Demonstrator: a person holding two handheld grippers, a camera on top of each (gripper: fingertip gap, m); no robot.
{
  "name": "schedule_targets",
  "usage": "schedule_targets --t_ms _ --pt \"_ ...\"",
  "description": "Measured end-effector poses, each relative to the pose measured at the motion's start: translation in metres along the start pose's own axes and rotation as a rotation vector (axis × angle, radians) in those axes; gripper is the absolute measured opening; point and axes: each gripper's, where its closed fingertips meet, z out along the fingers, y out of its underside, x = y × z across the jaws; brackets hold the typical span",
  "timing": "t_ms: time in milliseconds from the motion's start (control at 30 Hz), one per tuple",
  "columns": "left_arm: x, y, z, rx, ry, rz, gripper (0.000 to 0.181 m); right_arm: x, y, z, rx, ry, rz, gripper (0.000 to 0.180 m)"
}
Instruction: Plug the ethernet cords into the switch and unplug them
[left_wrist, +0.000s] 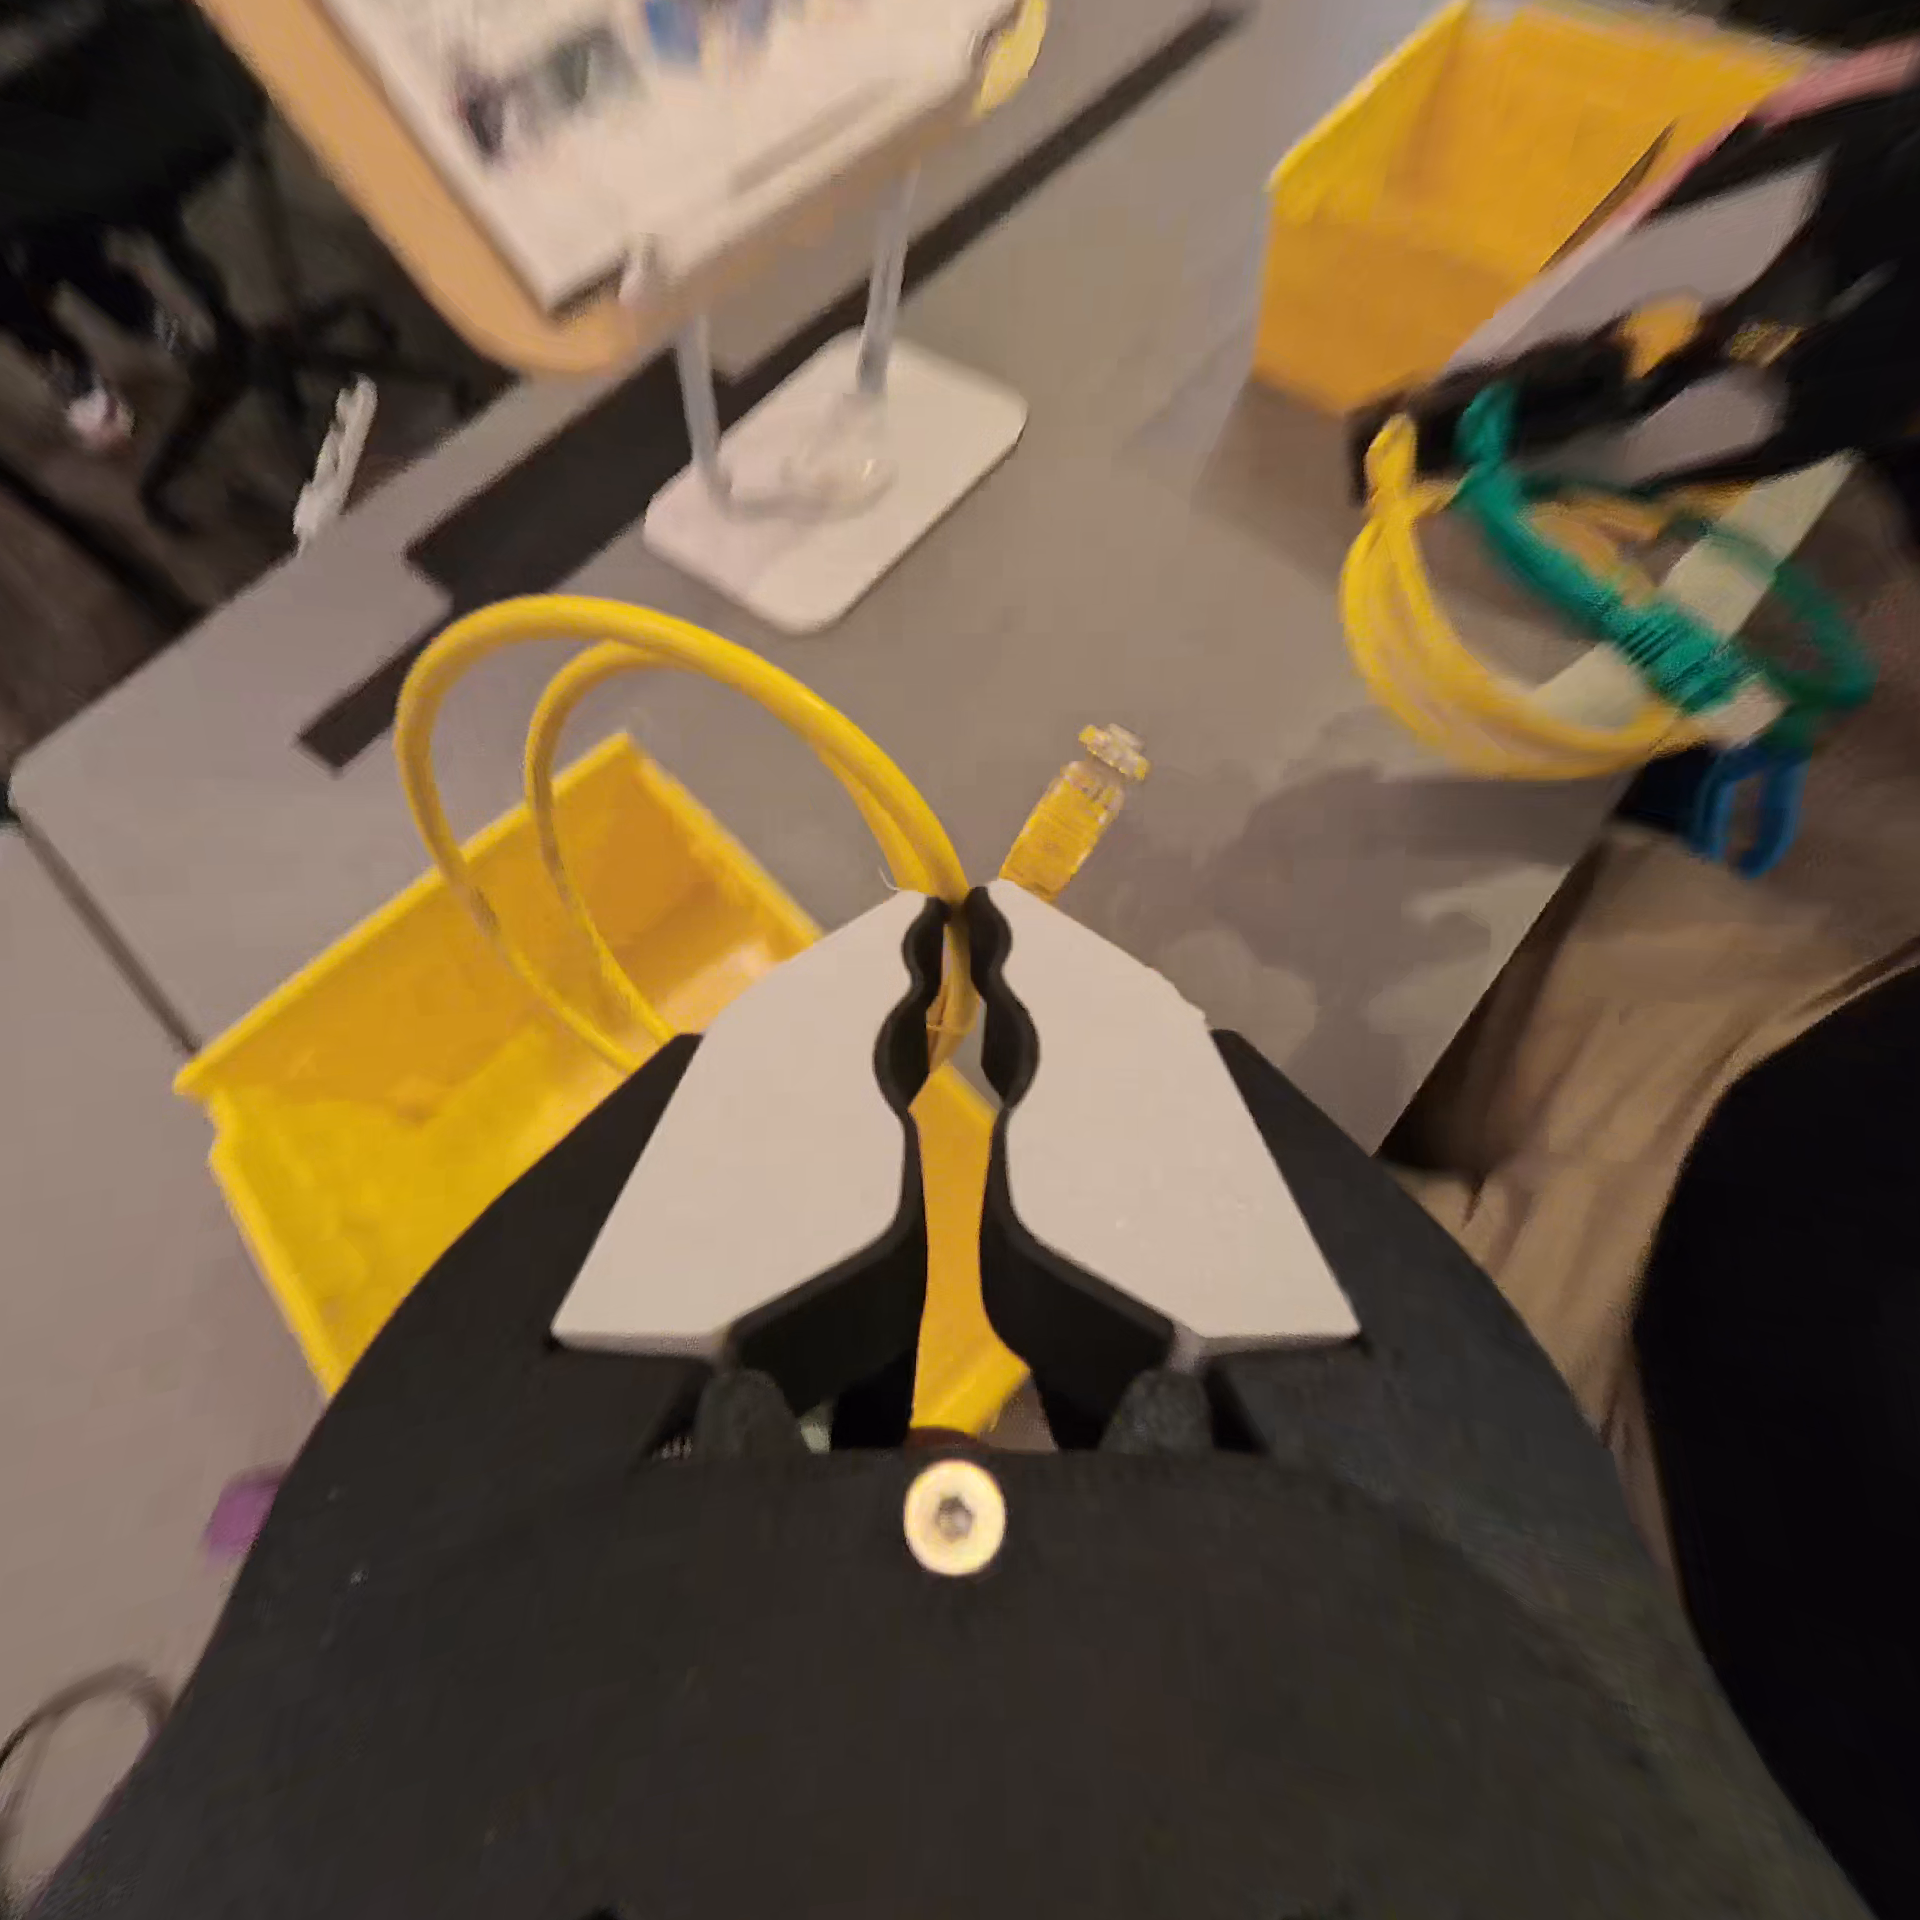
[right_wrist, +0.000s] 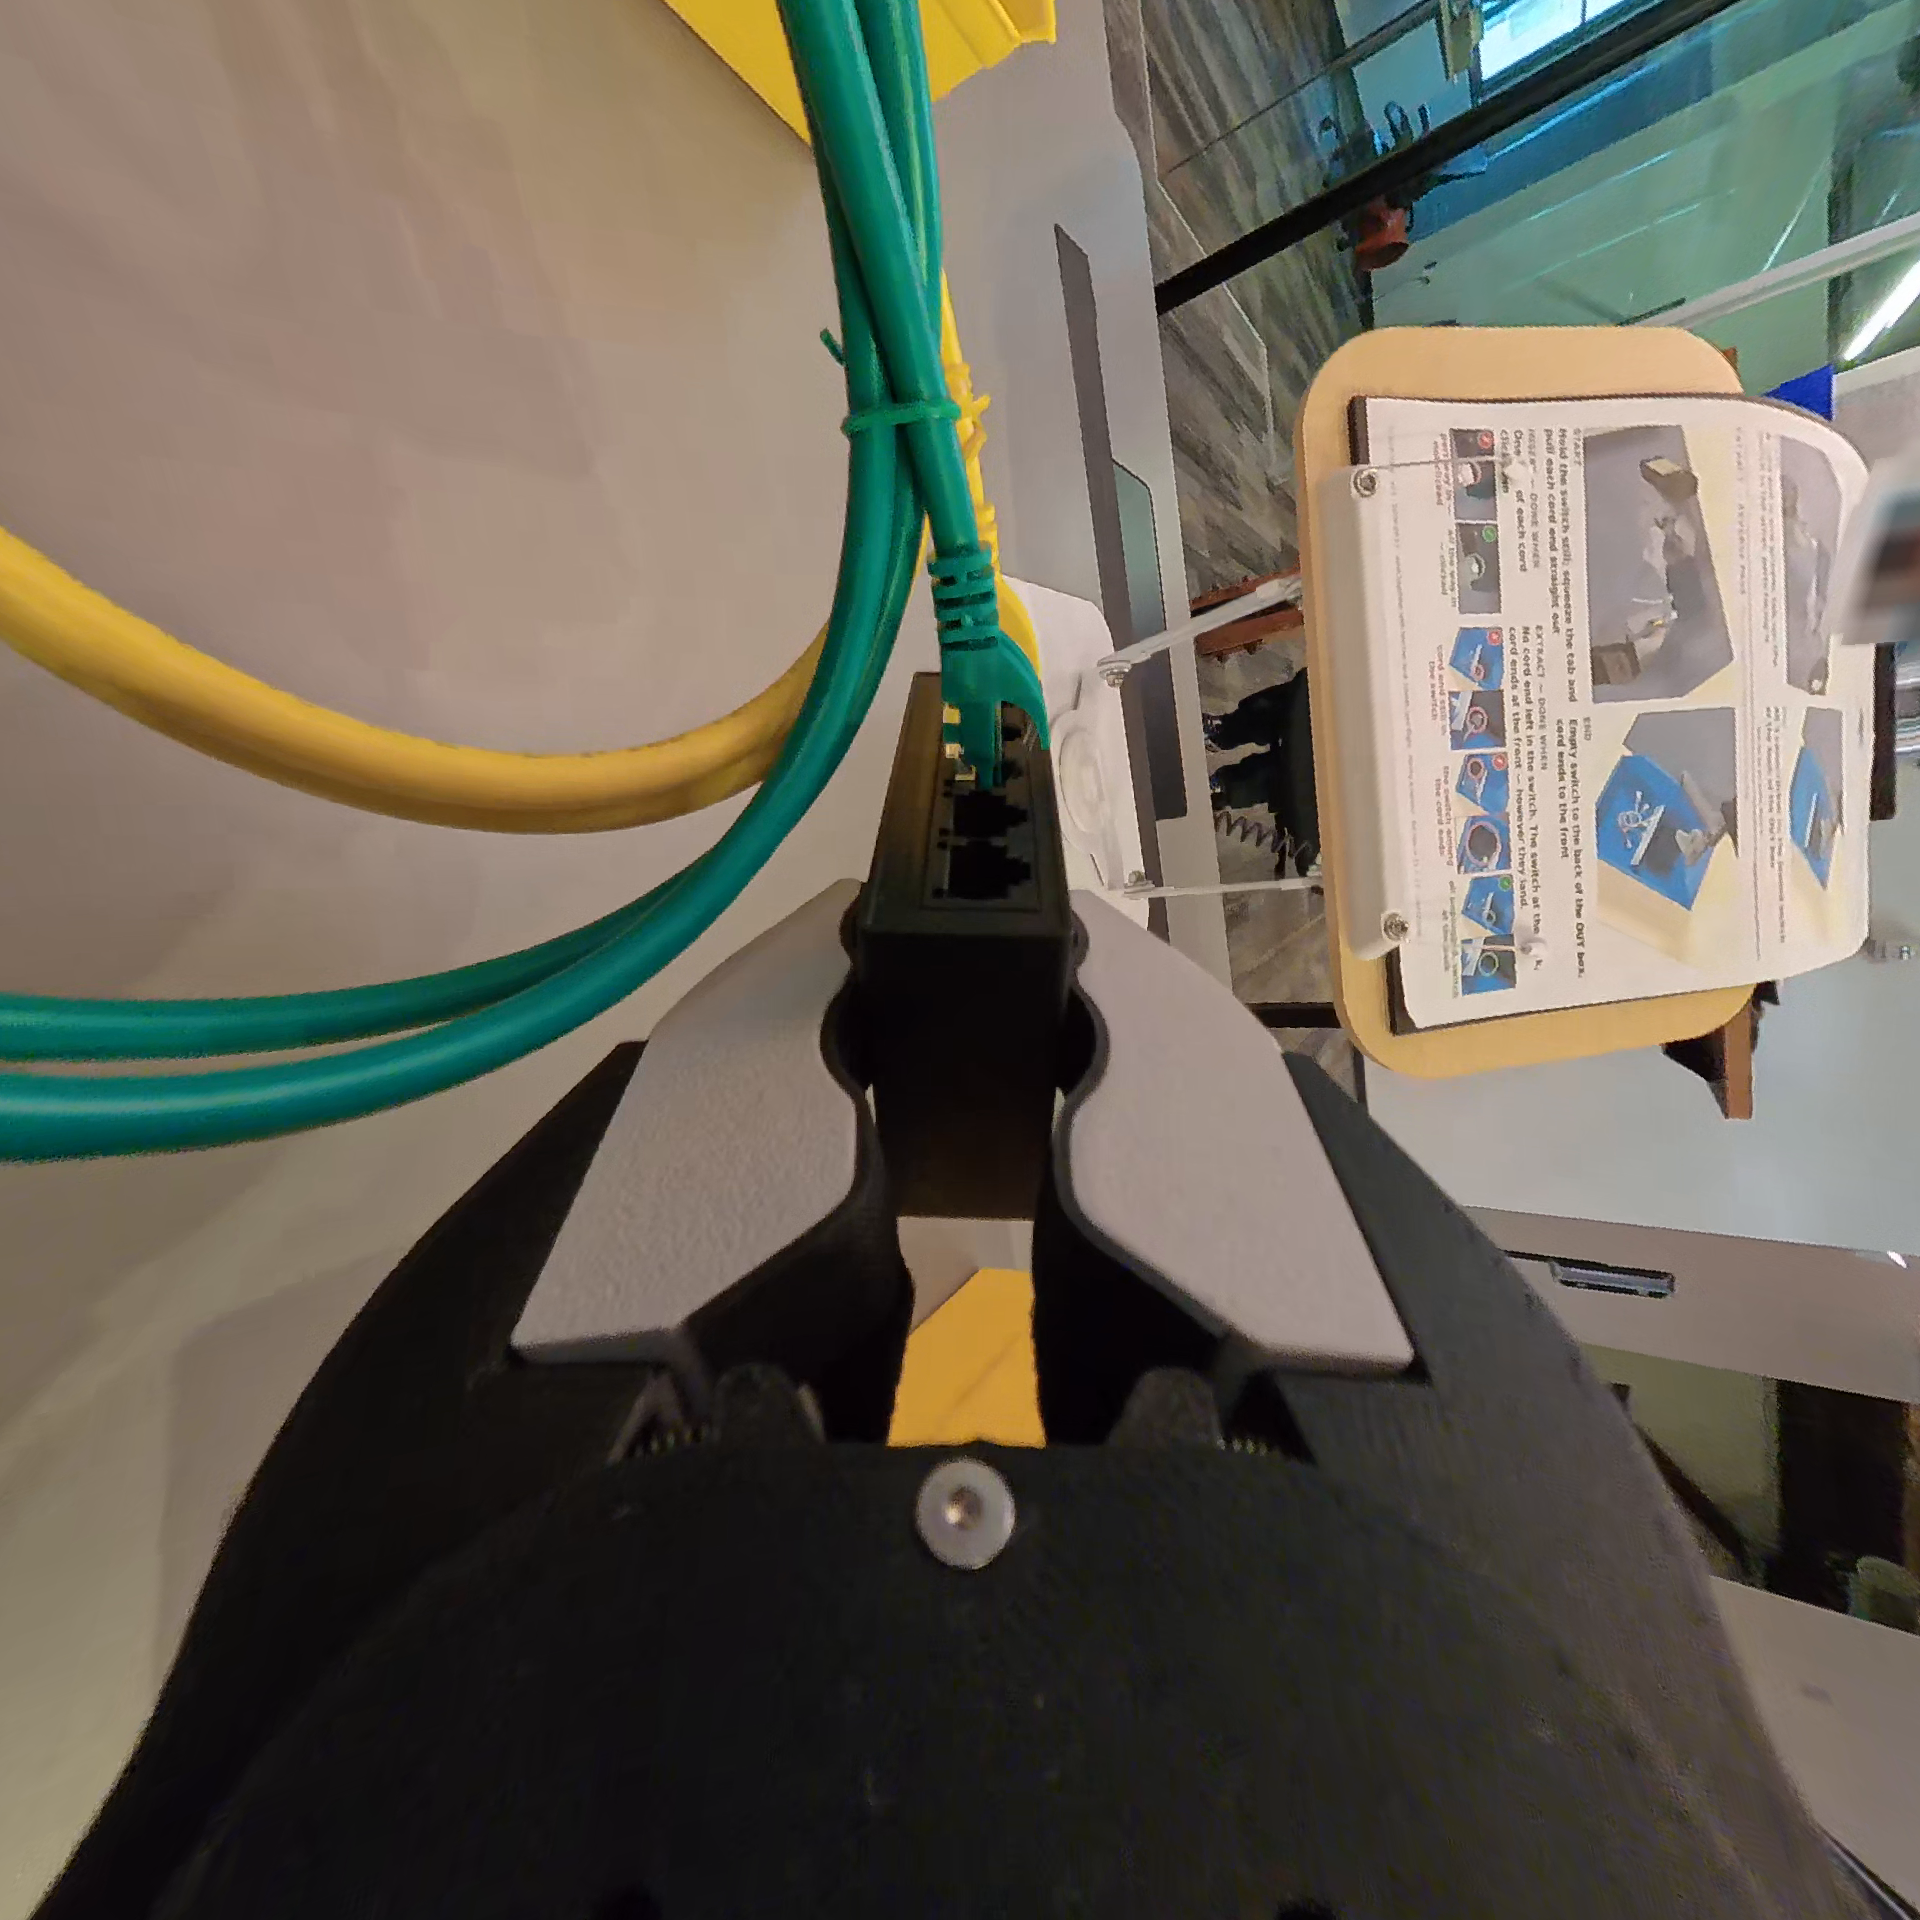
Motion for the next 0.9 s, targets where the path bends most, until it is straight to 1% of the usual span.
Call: schedule_targets --t_ms 33,133,233,333,433,533,633,667,700,733,800,867,900 --pt "0.010 -0.018 0.001 0.057 0.038 0.002 0.004 0.001 0.002 -0.002 0.001 0.001 0.010 0.029" --pt "0.047 -0.062 0.016 0.220 0.204 -0.021 0.004 0.006 0.010 -0.009 -0.003 0.013 0.033 0.029" --pt "0.080 -0.090 0.047 0.346 0.382 -0.073 0.004 0.009 0.019 -0.019 -0.003 0.016 0.057 0.029" --pt "0.107 -0.106 0.086 0.448 0.552 -0.193 0.004 0.010 0.027 -0.029 0.003 0.011 0.076 0.029" --pt "0.120 -0.103 0.126 0.478 0.717 -0.397 0.004 0.008 0.039 -0.039 0.000 -0.004 0.100 0.029" --pt "0.122 -0.074 0.175 0.415 0.737 -0.508 0.004 0.005 0.053 -0.048 -0.025 -0.014 0.122 0.029" --pt "0.109 -0.039 0.208 0.344 0.708 -0.617 0.004 -0.001 0.060 -0.054 -0.030 -0.031 0.139 0.029" --pt "0.102 -0.030 0.214 0.341 0.703 -0.649 0.005 -0.003 0.062 -0.055 -0.028 -0.034 0.145 0.029" --pt "0.091 -0.027 0.214 0.372 0.701 -0.719 0.005 -0.003 0.063 -0.056 -0.028 -0.033 0.151 0.029" --pt "0.080 -0.025 0.213 0.395 0.684 -0.748 0.005 -0.004 0.065 -0.056 -0.030 -0.035 0.156 0.029" --pt "0.065 -0.018 0.213 0.396 0.618 -0.713 0.005 -0.005 0.066 -0.055 -0.027 -0.042 0.166 0.029" --pt "0.060 -0.013 0.213 0.372 0.640 -0.762 0.005 -0.005 0.067 -0.054 -0.030 -0.046 0.169 0.029" --pt "0.058 -0.009 0.215 0.346 0.622 -0.758 0.005 -0.005 0.067 -0.053 -0.033 -0.048 0.170 0.029"
